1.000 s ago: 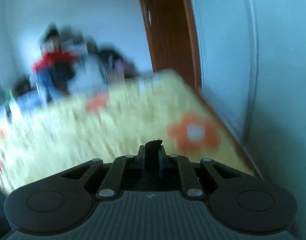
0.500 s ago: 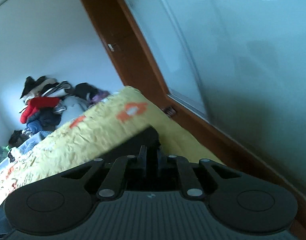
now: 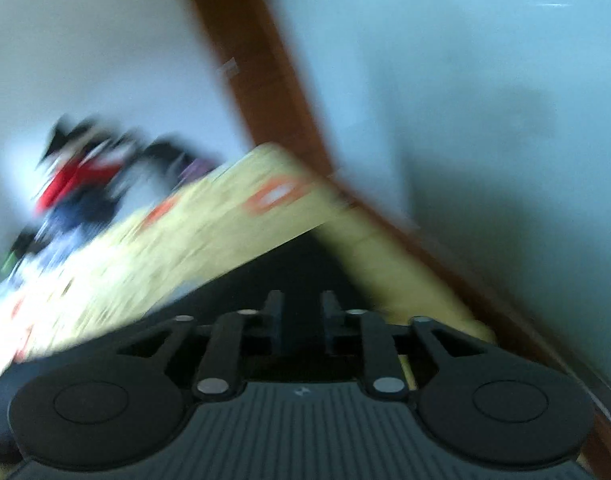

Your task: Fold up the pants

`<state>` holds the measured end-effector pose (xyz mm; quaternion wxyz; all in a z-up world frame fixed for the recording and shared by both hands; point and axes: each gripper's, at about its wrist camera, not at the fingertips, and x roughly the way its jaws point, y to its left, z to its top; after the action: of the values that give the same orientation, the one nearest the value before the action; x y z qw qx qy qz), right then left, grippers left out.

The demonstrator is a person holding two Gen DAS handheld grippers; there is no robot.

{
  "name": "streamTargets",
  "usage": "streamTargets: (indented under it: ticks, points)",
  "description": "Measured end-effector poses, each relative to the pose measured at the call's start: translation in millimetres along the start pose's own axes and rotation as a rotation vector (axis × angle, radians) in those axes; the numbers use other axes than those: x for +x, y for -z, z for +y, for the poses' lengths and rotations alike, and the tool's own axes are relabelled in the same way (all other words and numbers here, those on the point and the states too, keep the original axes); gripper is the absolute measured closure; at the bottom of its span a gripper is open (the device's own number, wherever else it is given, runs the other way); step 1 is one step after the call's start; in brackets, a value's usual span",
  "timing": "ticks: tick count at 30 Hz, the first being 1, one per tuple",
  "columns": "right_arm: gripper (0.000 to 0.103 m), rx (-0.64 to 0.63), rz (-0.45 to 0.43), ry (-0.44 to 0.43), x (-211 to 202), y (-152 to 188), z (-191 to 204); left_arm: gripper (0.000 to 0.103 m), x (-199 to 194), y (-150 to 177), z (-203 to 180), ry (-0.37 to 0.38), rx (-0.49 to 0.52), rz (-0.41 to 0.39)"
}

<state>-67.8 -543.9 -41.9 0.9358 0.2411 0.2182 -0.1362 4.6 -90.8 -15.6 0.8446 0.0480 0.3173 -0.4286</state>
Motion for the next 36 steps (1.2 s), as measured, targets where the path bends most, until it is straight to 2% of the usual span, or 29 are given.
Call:
streamTargets:
  ticks: [2, 4, 6, 8, 10, 13, 17, 21, 22, 24, 25, 28, 31, 32, 33, 36]
  points:
    - [0.036, -0.036, 0.084, -0.06, 21, 4, 11, 0.062, -7, -4, 1, 0.005, -0.036, -0.025]
    - [0.036, -0.062, 0.133, -0.03, 29, 10, 12, 0.053, -14, -5, 4, -0.028, -0.052, -0.053]
    - [0.036, -0.022, 0.072, 0.008, 13, 12, 5, 0.046, -21, -6, 9, -0.08, -0.054, -0.08]
    - [0.036, 0.103, -0.001, 0.023, -12, 15, -17, 0.043, -24, -7, 16, -0.138, -0.068, -0.097]
    - [0.034, 0.268, -0.025, 0.001, -29, 20, -36, 0.04, -23, -8, 27, -0.174, -0.108, -0.099]
    - [0.036, 0.524, 0.029, -0.109, -35, 35, -69, 0.04, -19, -7, 42, -0.204, -0.2, -0.087]
    - [0.035, 0.515, 0.028, -0.109, -21, 35, -60, 0.04, -16, -5, 56, -0.189, -0.307, -0.072]
    - [0.036, 0.466, -0.002, -0.098, 9, 22, -49, 0.035, -24, -1, 56, -0.23, -0.294, -0.092]
    - [0.038, 0.458, -0.019, -0.086, 21, 18, -45, 0.035, -25, 0, 56, -0.241, -0.288, -0.096]
    - [0.07, 0.441, -0.018, -0.056, 36, 9, -44, 0.034, -28, 1, 58, -0.252, -0.289, -0.097]
    - [0.096, 0.451, -0.004, -0.057, 40, 8, -47, 0.034, -28, 2, 59, -0.253, -0.295, -0.097]
    - [0.096, 0.495, -0.049, -0.098, 45, 4, -54, 0.034, -32, 2, 61, -0.269, -0.305, -0.101]
    - [0.096, 0.379, -0.193, -0.137, 16, -13, -35, 0.032, -33, 1, 65, -0.293, -0.31, -0.11]
    - [0.096, 0.351, -0.208, -0.135, 12, -16, -29, 0.031, -33, 1, 67, -0.3, -0.318, -0.11]
    - [0.096, 0.334, -0.202, -0.131, 10, -18, -25, 0.031, -33, 2, 69, -0.305, -0.333, -0.11]
    - [0.096, 0.319, -0.091, -0.038, 27, -18, -27, 0.031, -33, 3, 75, -0.314, -0.373, -0.104]
